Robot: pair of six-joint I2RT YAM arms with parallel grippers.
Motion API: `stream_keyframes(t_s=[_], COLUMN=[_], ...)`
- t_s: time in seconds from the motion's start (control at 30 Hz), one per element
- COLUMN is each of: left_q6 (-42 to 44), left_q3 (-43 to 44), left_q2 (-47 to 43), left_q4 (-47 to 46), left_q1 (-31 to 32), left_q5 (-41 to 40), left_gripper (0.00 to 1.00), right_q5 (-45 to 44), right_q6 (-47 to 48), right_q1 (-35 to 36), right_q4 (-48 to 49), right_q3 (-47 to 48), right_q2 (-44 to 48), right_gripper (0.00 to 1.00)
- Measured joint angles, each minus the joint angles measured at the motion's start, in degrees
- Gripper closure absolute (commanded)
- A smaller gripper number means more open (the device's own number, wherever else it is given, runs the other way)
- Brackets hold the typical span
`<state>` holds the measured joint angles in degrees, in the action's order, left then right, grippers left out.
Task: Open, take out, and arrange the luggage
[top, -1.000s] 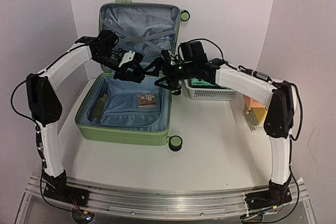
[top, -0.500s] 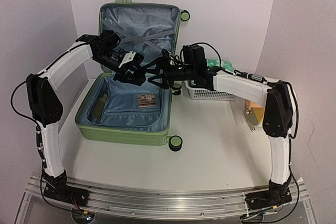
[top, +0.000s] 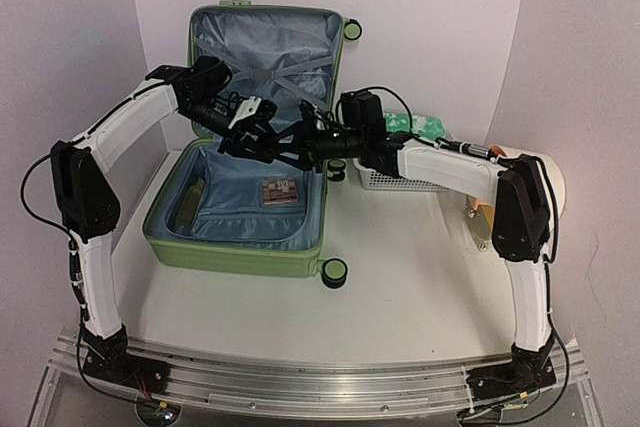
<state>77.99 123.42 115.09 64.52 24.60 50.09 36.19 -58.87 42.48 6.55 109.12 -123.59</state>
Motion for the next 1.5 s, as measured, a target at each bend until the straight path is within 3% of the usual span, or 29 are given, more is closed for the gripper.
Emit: stream_keyframes(t_s=[0.03, 0.07, 0.13, 0.17, 0.2, 0.23, 0.47, 0.6, 0.77, 1.03, 1.23, 1.5], left_q6=[-0.1, -0.1, -0.1, -0.2, -0.5, -1.1, -7.6, -10.4, -12.3, -13.6, -13.9, -14.3], left_q3=[0.0, 0.0, 0.0, 0.0, 0.0, 0.0, 0.1, 0.3, 0.2, -0.7, -1.0, -1.3], left_q2=[0.0, 0.0, 0.0, 0.0, 0.0, 0.0, 0.0, -0.1, -1.1, -2.7, -2.7, -2.7], left_q4=[-0.2, -0.4, -0.4, -0.4, -0.5, -0.6, -3.8, -5.4, -5.8, -6.1, -6.0, -6.1], left_q1=[0.0, 0.0, 0.0, 0.0, 0.0, 0.0, -0.5, -2.1, -3.7, -3.6, -3.7, -3.7], left_q5=[0.1, 0.2, 0.2, 0.2, 0.1, -0.2, -1.8, -1.8, -1.8, -1.7, -1.5, -0.2], left_gripper=[0.99, 0.88, 0.45, 0.19, 0.04, 0.01, 0.00, 0.00, 0.00, 0.00, 0.00, 0.00], right_q5=[0.1, 0.1, 0.1, 0.0, 0.0, -0.1, -1.6, -3.1, -2.0, 0.2, -1.6, -6.8], right_q6=[0.0, 0.1, 0.1, 0.1, 0.1, 0.1, 0.7, 2.8, 9.6, 24.1, 27.4, 27.6], right_q1=[0.0, 0.0, 0.0, 0.0, 0.0, -0.1, -4.4, -14.7, -31.9, -51.0, -53.9, -53.5], right_q4=[0.1, 0.1, 0.2, 0.2, 0.3, 0.3, -0.8, -5.8, -16.7, -43.9, -54.8, -59.9], right_q3=[0.0, 0.0, 0.0, 0.0, 0.0, -0.1, -11.3, -18.7, -18.9, -13.5, -19.0, -23.6], right_q2=[0.0, 0.0, 0.0, 0.0, 0.0, 0.0, 7.0, 17.3, 29.1, 35.5, 39.6, 41.5], right_gripper=[1.00, 1.00, 1.00, 1.00, 1.00, 1.00, 1.00, 1.00, 1.00, 1.00, 1.00, 1.00])
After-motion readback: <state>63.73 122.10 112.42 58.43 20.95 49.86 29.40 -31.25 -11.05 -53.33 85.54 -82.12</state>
